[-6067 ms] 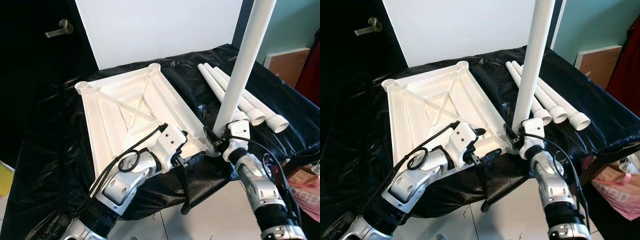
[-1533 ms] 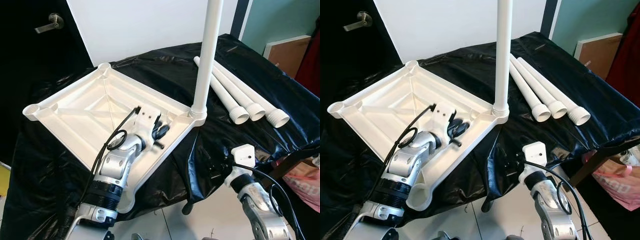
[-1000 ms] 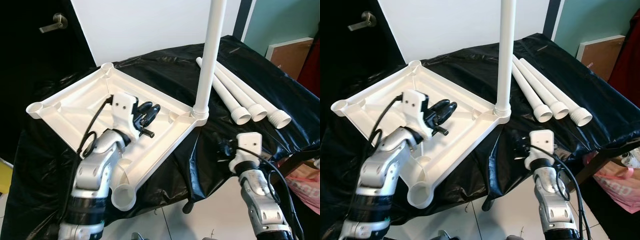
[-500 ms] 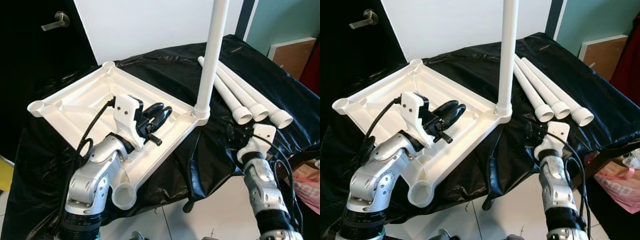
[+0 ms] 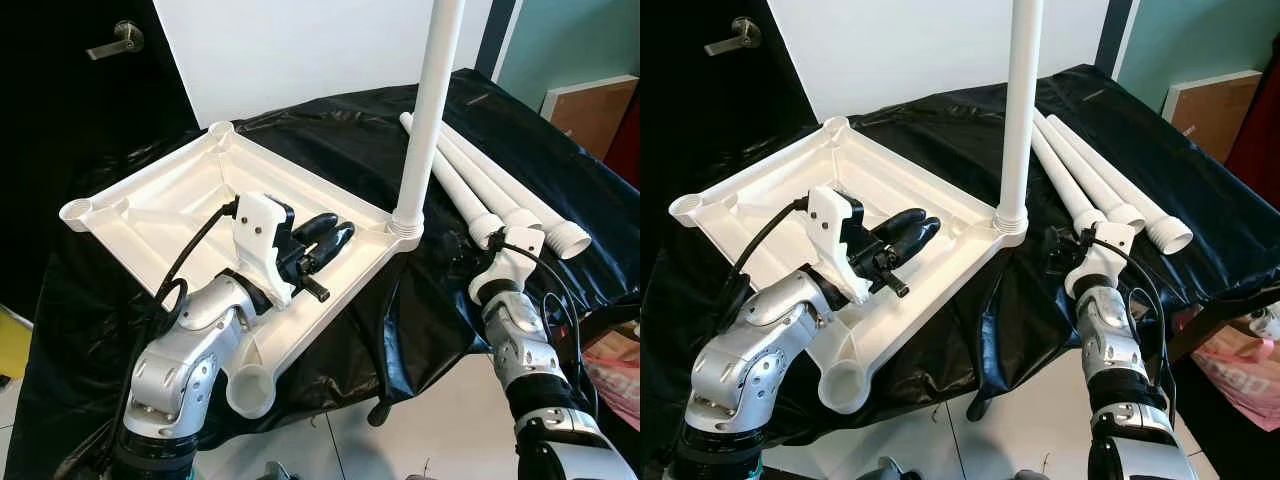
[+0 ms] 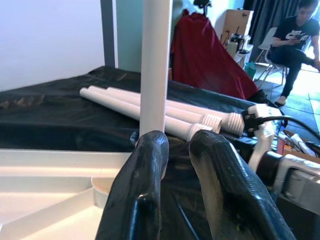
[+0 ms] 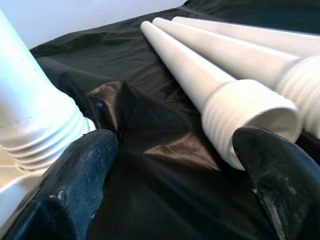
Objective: Building children table
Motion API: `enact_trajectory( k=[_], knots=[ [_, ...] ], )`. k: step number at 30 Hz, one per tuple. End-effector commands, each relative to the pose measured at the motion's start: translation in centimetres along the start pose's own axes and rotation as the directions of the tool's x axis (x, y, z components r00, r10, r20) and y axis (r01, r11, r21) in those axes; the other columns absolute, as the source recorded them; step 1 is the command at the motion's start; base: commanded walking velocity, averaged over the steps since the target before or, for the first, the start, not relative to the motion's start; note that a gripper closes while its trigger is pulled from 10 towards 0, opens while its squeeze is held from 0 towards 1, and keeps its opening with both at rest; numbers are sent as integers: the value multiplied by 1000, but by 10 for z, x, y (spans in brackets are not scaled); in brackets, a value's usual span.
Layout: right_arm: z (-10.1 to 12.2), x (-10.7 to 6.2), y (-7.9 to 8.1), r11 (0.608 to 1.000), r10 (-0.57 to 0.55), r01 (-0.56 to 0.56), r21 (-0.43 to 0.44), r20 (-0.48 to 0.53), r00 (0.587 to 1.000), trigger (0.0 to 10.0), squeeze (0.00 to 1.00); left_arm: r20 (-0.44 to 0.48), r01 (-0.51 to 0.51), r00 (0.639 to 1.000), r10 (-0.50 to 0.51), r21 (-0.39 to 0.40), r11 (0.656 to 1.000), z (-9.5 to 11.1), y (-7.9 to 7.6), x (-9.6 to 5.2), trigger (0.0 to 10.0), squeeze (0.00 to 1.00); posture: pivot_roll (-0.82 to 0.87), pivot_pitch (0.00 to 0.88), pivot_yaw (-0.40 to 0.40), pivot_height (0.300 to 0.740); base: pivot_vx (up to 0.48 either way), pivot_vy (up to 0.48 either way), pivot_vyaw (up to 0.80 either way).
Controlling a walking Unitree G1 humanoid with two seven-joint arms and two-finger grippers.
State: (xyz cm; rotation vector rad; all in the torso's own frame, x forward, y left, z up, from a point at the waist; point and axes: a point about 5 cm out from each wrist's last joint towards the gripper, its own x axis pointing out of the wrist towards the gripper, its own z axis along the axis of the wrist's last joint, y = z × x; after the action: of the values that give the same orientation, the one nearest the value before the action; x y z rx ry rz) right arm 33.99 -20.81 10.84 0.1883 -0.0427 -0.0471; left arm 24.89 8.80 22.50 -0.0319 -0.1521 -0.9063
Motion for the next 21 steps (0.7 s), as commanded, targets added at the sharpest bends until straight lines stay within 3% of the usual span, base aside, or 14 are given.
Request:
enact_trajectory(
  k=[1,21],
  knots=[
    [-4,1,-3,1000,-3,3,22,-15,1000,10000,0,-8,57,998,-57,0,998,1,-4,-2,10000,0,12,35,53,740,0,0,0],
    [-1,19,-3,997,-30,33,77,-30,999,10000,0,-17,52,998,-52,10,999,12,-4,-8,10000,0,89,54,98,740,0,0,0]
  ],
)
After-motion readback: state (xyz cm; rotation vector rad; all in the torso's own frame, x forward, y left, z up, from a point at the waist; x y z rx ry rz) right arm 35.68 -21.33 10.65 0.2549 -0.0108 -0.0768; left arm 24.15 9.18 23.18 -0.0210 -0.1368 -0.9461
